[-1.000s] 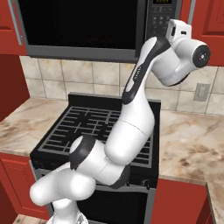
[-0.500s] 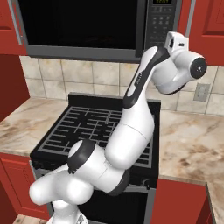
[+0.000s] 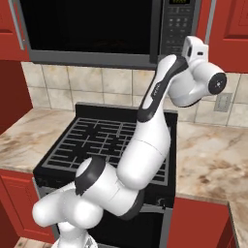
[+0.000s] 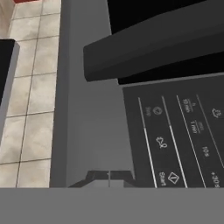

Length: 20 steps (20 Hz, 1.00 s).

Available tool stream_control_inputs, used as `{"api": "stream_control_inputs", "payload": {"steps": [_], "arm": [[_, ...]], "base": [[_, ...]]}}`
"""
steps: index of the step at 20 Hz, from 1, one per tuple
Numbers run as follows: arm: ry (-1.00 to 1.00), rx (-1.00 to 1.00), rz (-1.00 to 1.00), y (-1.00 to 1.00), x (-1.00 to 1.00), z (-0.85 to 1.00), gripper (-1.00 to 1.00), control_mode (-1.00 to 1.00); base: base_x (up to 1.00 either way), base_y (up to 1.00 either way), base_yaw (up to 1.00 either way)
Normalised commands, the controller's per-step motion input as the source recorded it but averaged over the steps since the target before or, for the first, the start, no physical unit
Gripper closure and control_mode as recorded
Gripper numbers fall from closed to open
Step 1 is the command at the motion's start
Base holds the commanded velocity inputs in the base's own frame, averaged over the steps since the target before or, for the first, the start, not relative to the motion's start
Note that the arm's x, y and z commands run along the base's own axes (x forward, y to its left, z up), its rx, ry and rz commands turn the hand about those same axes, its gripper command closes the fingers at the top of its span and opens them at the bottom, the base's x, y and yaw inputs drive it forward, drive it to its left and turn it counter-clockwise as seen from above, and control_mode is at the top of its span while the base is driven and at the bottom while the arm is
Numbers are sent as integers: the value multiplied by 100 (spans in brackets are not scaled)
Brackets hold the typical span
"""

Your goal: Transport the steak from the fridge to the microwave and turn on the microwave.

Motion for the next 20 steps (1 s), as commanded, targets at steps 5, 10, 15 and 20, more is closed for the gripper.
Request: {"api": "stream_control_inputs", "payload": {"steps": [5, 10, 15, 20], "arm": [[-7, 4, 0, -13, 0, 79, 100, -100], [-1, 1, 0, -3, 0, 44, 100, -100], [0, 0, 0, 0, 16, 0, 100, -100], [-1, 0, 0, 3, 5, -26, 100, -100]], "base": [[0, 0, 0], [0, 0, 0], [0, 0, 0], [0, 0, 0]]}}
